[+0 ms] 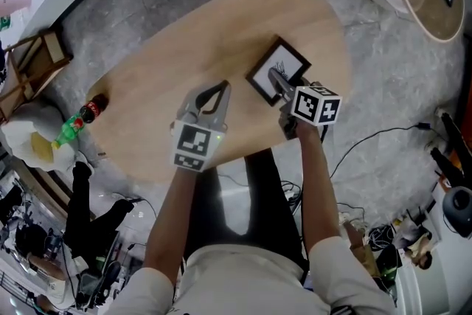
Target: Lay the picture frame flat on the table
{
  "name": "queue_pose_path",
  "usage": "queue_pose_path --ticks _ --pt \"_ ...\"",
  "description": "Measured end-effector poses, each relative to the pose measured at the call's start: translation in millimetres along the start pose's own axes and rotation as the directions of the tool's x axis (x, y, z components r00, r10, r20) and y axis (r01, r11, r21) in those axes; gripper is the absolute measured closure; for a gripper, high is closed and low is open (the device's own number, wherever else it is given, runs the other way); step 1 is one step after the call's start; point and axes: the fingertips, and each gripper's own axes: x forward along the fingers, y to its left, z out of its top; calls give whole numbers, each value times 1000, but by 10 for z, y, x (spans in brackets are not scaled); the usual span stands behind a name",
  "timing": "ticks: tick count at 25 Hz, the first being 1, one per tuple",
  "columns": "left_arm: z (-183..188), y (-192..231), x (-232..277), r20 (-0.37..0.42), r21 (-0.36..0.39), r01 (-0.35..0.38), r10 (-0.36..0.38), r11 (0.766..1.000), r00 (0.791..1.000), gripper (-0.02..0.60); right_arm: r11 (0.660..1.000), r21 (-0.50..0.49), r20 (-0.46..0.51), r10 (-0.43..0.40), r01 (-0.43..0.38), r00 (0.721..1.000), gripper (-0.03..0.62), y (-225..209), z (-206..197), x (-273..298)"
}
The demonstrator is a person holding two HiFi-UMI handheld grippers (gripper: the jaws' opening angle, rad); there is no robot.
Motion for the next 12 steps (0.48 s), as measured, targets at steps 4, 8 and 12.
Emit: queue_pose_path --ticks 4,8,12 --pt "-15 -17 44 -10 -1 -2 2 1000 1000 572 999 40 -5 36 -36 999 511 -19 -55 2" --pt "-97 -25 217 -36 19 15 -15 1000 999 571 996 72 2 49 -49 999 485 -71 -73 14" --pt "-227 -54 447 -68 14 49 -48 999 997 571 995 88 -8 52 -51 999 437 -107 -127 31"
